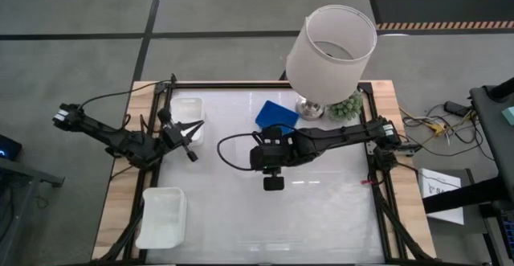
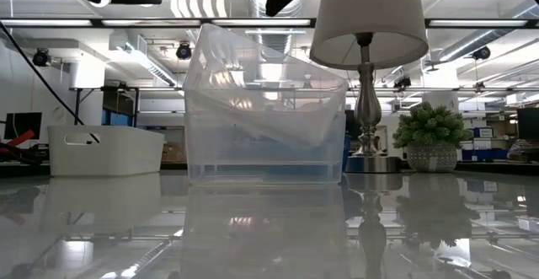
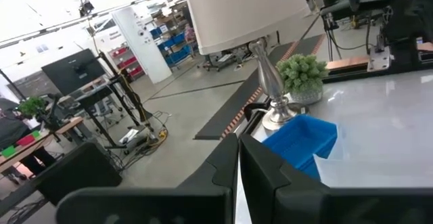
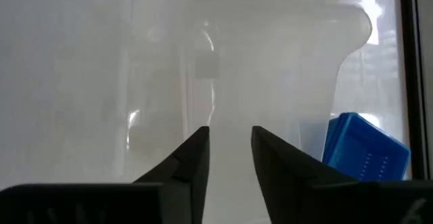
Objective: Stack baskets by color
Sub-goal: Stack the bottom transparent bin on top of the top transparent bin
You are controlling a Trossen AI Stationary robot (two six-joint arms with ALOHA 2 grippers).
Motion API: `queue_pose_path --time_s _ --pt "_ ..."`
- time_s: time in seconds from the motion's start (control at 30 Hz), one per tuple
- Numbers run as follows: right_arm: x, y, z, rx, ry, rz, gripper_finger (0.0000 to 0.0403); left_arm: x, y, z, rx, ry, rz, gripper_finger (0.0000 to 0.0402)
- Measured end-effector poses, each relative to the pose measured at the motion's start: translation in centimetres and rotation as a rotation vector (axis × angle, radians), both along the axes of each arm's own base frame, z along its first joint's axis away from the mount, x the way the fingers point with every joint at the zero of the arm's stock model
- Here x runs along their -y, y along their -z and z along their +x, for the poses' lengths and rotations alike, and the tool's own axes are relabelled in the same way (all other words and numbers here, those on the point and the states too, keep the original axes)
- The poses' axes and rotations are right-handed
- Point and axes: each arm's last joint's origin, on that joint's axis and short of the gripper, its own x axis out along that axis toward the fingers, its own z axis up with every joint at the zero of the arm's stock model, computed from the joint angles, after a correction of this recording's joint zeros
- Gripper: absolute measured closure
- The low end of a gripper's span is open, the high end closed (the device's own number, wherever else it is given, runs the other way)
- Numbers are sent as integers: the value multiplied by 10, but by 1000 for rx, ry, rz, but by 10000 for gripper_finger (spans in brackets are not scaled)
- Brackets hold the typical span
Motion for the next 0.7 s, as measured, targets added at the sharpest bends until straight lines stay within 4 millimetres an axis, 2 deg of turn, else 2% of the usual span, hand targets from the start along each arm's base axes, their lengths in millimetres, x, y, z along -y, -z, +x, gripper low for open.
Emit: queue_pose_path --time_s 0.13,0.23,0.37,0.47,0.7 --pt "-1 -7 -3 12 14 13 281 2 1 2 -5 68 -2 402" --pt "-8 -14 -13 14 4 -4 282 8 3 7 -22 240 -3 402" --pt "-28 -17 -27 56 -34 -75 307 18 6 16 -43 503 -10 402" --pt "-42 -8 -38 77 -73 -79 332 24 5 25 -6 595 -18 402" --pt "-59 26 -74 294 -91 -103 375 36 17 51 -41 599 -67 402"
